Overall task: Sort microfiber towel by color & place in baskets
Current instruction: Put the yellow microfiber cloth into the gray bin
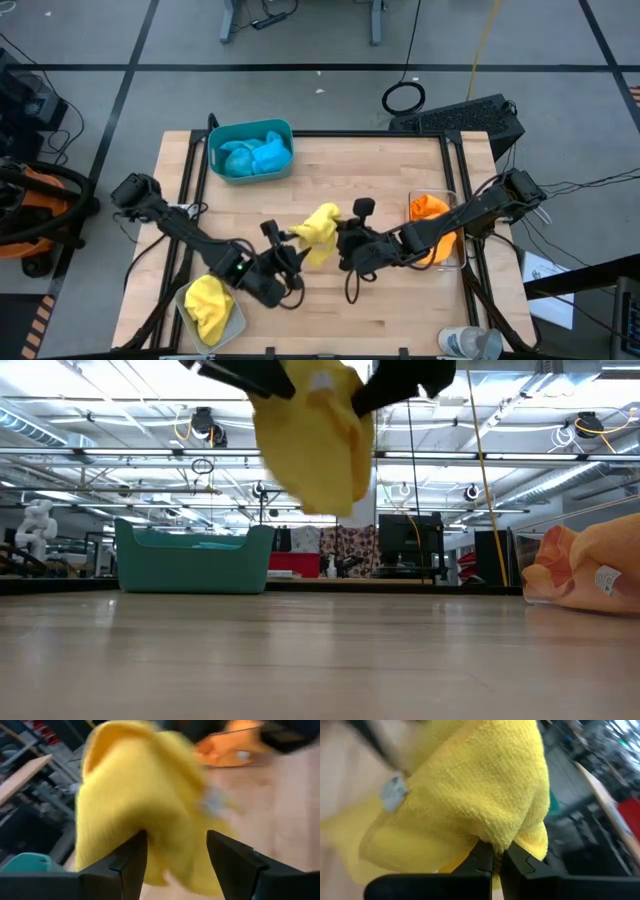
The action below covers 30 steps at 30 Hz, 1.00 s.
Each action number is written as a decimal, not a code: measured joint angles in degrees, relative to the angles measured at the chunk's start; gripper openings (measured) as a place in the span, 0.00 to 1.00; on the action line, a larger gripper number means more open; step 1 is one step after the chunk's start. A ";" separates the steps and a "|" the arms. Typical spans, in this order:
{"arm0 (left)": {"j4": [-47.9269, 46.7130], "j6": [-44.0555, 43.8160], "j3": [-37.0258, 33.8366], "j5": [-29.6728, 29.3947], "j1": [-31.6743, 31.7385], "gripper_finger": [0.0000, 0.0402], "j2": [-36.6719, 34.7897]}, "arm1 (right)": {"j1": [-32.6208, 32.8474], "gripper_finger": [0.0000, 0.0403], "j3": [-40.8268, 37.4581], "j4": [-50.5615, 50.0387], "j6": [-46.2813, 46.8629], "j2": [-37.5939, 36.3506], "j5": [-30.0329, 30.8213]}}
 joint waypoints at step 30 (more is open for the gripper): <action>21.54 7.88 -0.08 -3.72 3.70 0.86 0.04 | -0.02 0.01 0.00 11.73 -5.71 0.00 2.83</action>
